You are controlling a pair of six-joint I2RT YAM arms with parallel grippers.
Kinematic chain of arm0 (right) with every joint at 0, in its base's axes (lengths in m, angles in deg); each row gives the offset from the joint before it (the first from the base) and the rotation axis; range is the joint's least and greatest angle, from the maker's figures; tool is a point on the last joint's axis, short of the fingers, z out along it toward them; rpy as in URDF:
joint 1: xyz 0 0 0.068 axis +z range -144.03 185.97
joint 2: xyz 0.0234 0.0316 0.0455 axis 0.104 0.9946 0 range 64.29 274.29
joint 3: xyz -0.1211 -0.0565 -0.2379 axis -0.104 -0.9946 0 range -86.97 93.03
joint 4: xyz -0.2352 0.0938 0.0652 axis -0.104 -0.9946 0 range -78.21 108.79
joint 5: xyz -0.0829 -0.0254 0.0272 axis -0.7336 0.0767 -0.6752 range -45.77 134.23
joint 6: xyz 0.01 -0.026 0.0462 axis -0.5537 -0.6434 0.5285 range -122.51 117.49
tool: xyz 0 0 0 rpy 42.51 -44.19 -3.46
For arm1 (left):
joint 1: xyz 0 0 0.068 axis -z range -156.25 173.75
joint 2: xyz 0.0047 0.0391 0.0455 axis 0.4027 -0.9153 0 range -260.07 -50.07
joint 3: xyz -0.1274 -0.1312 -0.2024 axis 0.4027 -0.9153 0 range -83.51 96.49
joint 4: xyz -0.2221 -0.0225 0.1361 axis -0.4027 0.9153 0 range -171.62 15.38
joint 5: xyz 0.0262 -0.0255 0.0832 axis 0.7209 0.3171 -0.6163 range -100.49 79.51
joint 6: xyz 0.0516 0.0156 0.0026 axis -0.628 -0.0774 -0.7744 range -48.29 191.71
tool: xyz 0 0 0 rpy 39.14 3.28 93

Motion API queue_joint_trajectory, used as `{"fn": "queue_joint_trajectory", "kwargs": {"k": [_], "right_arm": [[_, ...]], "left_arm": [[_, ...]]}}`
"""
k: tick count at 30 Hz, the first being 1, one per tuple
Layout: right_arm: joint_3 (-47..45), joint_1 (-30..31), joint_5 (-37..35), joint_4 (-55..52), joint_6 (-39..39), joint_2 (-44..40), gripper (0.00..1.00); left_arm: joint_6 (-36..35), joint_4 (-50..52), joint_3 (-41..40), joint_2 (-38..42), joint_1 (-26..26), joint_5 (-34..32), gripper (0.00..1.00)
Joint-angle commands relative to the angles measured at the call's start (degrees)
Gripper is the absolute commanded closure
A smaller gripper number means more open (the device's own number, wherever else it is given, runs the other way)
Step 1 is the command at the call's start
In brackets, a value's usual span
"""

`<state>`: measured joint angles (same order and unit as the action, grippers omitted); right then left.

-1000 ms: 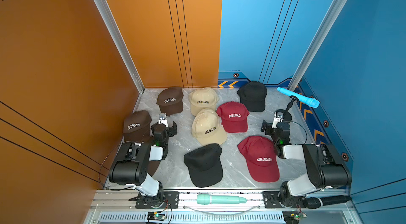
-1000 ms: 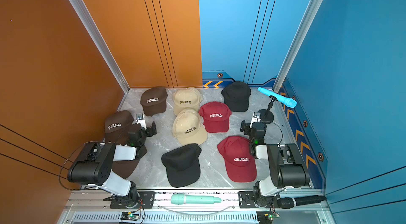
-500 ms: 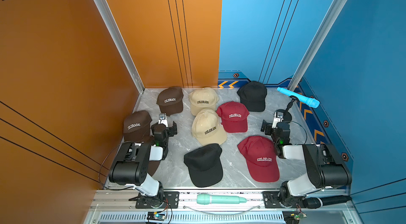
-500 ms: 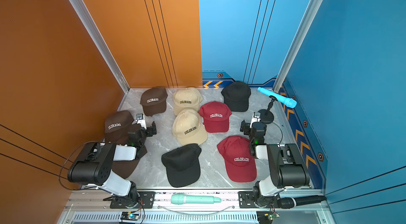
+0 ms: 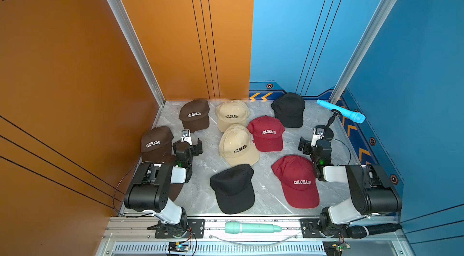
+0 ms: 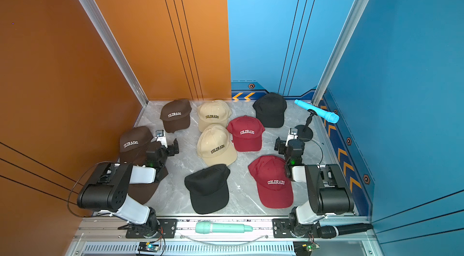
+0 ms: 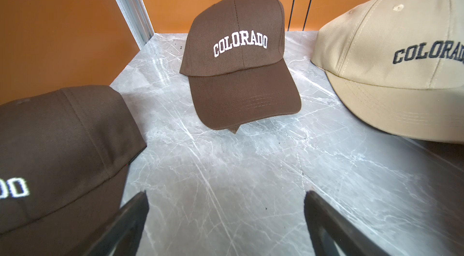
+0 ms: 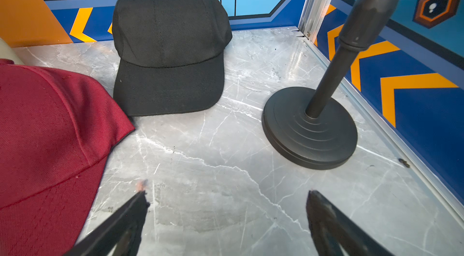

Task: Stack the baseball caps by color
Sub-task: Pick up the baseball cap from the center of the board.

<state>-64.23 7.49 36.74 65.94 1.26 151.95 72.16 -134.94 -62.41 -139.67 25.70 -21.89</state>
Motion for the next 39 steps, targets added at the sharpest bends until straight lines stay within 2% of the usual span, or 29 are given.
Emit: {"fn": "queue_joint_trajectory", "kwargs": {"k": [1,6,10,15,17,22,27,35,39], "right_arm": [[-0.2,0.1,0.6,0.9,-0.8,0.1,0.00],[-0.2,0.6,-1.0,1.3,-0.8,-0.2,0.00],[3.1,3.7,-10.4,-10.2,-1.1,-6.8,0.00],[8.8,9.4,-24.0,-23.3,1.1,-12.9,0.00],[12.9,12.0,-28.8,-31.6,3.7,-13.9,0.00],[28.0,13.7,-33.4,-60.2,16.2,-11.6,0.00],[32.9,17.3,-32.4,-71.3,18.3,-10.8,0.00],[39.4,27.7,-28.8,-86.0,21.2,-13.8,0.00],[41.1,30.4,-25.4,-90.9,22.8,-14.9,0.03]], "left_arm": [[0.4,0.4,0.6,0.0,-0.2,-0.2,0.02],[0.4,0.3,0.4,0.3,-0.2,-0.1,0.02],[-0.8,7.0,2.2,5.5,1.8,-4.4,0.02],[-4.3,15.7,4.3,14.8,8.6,-14.2,0.02],[-2.3,23.9,7.7,18.4,10.2,-14.4,0.02],[1.4,37.4,16.0,22.3,16.3,-16.6,0.02],[4.3,44.7,19.5,24.7,26.2,-20.4,0.02],[10.0,57.5,23.0,26.6,43.9,-27.5,0.02],[12.7,61.9,23.4,28.5,52.5,-33.2,0.02]]}}
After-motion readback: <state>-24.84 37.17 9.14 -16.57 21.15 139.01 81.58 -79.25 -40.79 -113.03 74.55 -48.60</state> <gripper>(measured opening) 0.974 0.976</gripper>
